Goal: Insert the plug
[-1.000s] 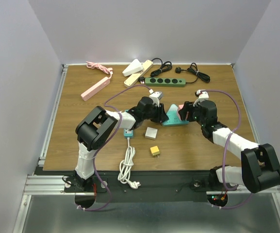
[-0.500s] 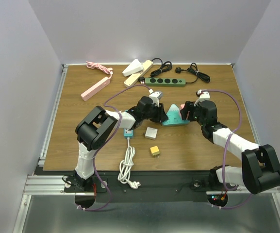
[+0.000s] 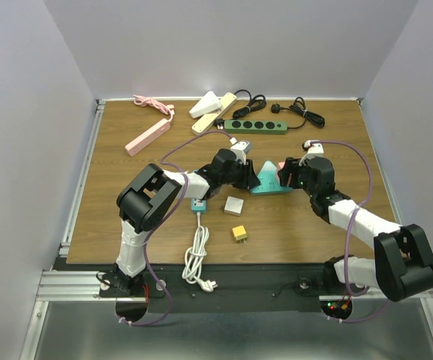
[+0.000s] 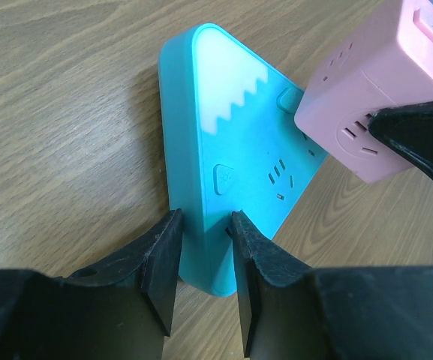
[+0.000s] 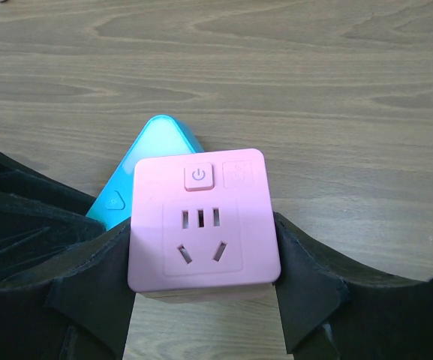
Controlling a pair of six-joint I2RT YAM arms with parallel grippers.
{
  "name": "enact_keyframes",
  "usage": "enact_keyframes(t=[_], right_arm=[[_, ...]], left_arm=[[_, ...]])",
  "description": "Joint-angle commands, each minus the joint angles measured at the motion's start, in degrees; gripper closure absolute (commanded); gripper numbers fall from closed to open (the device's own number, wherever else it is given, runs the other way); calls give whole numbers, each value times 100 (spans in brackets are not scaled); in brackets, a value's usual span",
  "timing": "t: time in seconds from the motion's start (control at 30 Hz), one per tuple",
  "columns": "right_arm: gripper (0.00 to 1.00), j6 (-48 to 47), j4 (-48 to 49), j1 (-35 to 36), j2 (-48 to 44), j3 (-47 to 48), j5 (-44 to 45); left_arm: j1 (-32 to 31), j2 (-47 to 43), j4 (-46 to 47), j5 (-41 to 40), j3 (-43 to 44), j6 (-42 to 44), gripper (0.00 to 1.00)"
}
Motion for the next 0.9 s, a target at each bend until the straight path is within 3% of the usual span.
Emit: enact_keyframes(t=[0.0,0.57,0.87], right_arm=[[100,-19,92,63,-71,-104,247],[99,34,-145,142,-133,-174,492],[100,191,-584,730,-317,-192,1256]], left_arm=[[53,-61,-87,77,148,34,59],[115,-140,-96,165,166,25,59],[141,-202,-96,208,166,-1,59]])
